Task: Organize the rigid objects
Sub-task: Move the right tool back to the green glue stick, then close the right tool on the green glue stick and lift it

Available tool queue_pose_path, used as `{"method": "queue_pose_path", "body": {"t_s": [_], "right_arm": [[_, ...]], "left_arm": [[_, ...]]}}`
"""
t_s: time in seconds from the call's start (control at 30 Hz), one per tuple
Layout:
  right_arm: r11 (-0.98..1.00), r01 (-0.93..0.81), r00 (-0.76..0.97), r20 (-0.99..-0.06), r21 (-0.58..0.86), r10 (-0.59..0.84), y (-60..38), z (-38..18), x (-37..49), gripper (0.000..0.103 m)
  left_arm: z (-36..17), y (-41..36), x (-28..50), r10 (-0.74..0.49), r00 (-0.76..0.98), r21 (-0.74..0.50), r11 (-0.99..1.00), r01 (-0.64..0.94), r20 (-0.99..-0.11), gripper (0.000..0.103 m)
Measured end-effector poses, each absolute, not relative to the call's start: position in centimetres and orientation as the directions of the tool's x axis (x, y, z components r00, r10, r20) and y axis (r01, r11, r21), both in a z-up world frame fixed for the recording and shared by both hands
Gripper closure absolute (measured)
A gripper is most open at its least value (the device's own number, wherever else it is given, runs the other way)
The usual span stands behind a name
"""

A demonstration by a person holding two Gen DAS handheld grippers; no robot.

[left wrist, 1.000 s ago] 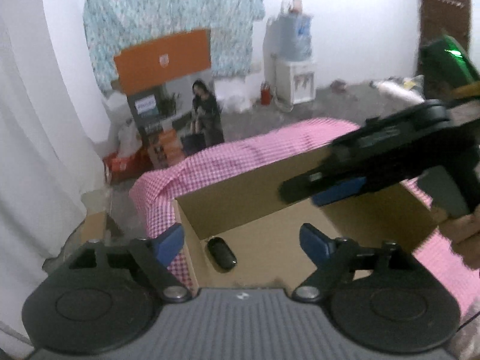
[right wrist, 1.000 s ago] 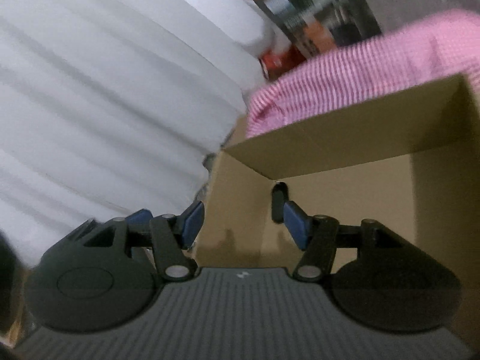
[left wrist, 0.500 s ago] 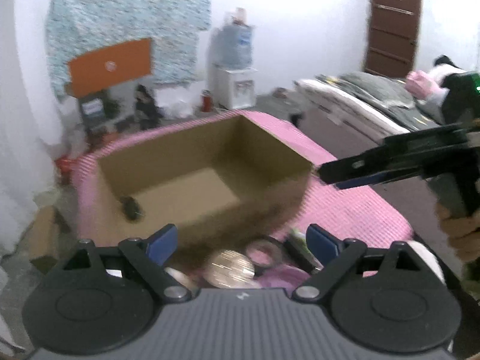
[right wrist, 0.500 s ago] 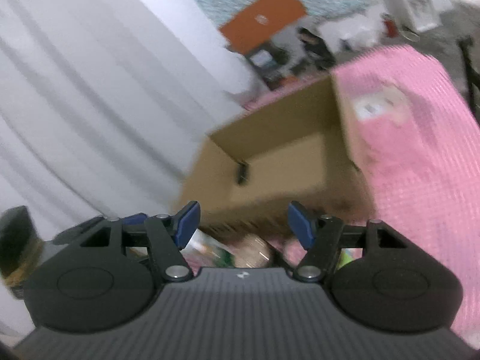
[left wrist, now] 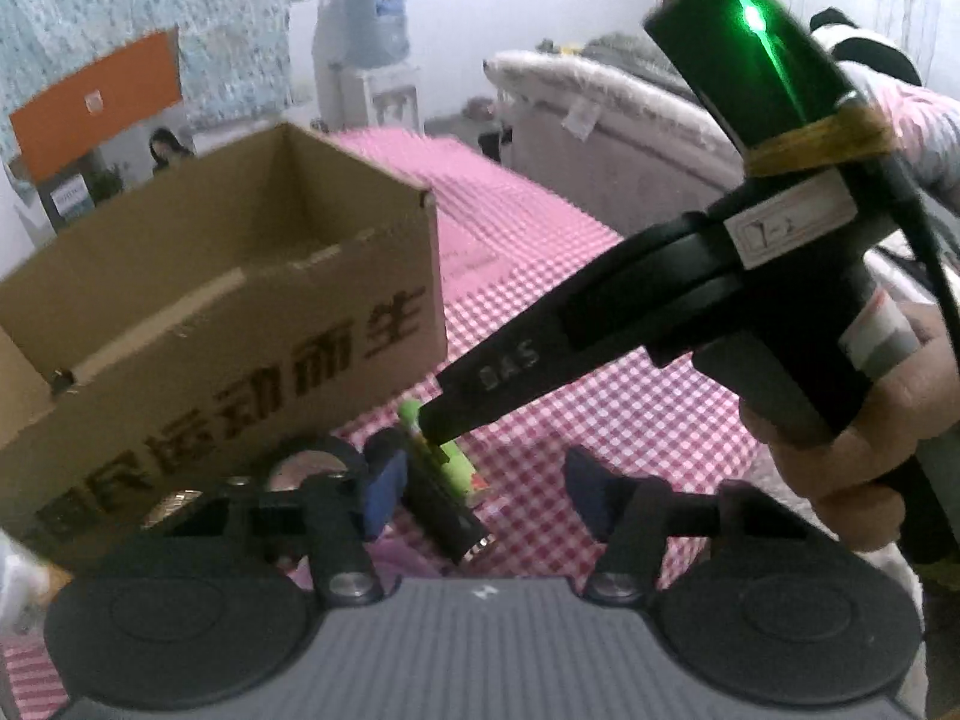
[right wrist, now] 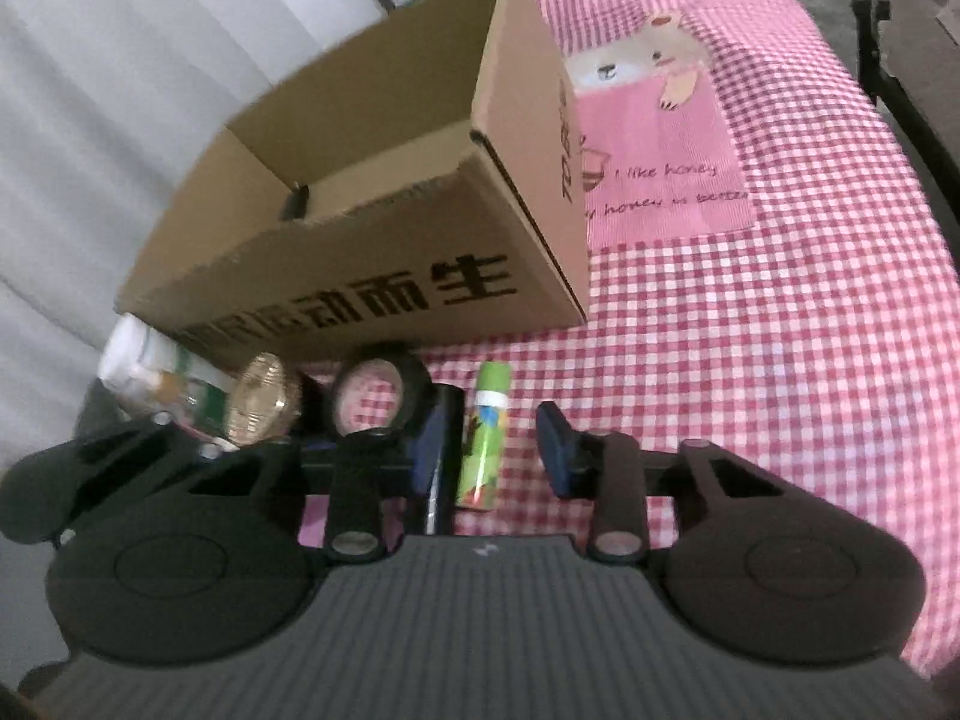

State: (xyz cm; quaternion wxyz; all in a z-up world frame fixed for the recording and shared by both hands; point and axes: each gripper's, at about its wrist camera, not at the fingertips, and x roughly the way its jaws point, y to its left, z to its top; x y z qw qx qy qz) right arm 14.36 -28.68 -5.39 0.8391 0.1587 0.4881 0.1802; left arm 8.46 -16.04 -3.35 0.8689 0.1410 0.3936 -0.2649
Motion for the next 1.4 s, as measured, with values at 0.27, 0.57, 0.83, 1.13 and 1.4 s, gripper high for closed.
{"method": "queue_pose_path", "body": {"t_s": [0.27,0.57,0.83,1.13,1.4], "right_arm": [[0.900,-0.196,0.404,-0.804,0.389,0.436,-27.0,-7.3,16.3,0.082],[0.901,-0.163,0.399,-0.808,0.402,0.433,-28.2,-6.9,15.7,0.089],[0.867,-0.093,0.390,-0.783,0.490,0.485,-30.3,-7.5,14.8,0.089],[0.788,0.004,0.359,-0.736,0.616,0.574,-32.7,-8.6,14.8,0.089],[0.766,0.027,0.348,-0.725,0.642,0.595,-33.8,-8.6,14.7,0.089]], "left_arm": [[-5.3,-17.2,10.4,-0.312,0.512,0.052,0.815,0.577,-0.800,0.053],[-5.0,-18.1,10.5,-0.308,0.501,0.060,0.805,0.591,-0.809,0.053],[-5.3,-19.8,10.2,-0.306,0.473,0.062,0.785,0.616,-0.827,0.045],[-6.2,-21.2,10.7,-0.279,0.451,0.066,0.789,0.611,-0.848,0.047],[-6.5,-21.4,11.2,-0.279,0.437,0.046,0.798,0.601,-0.855,0.053]]}}
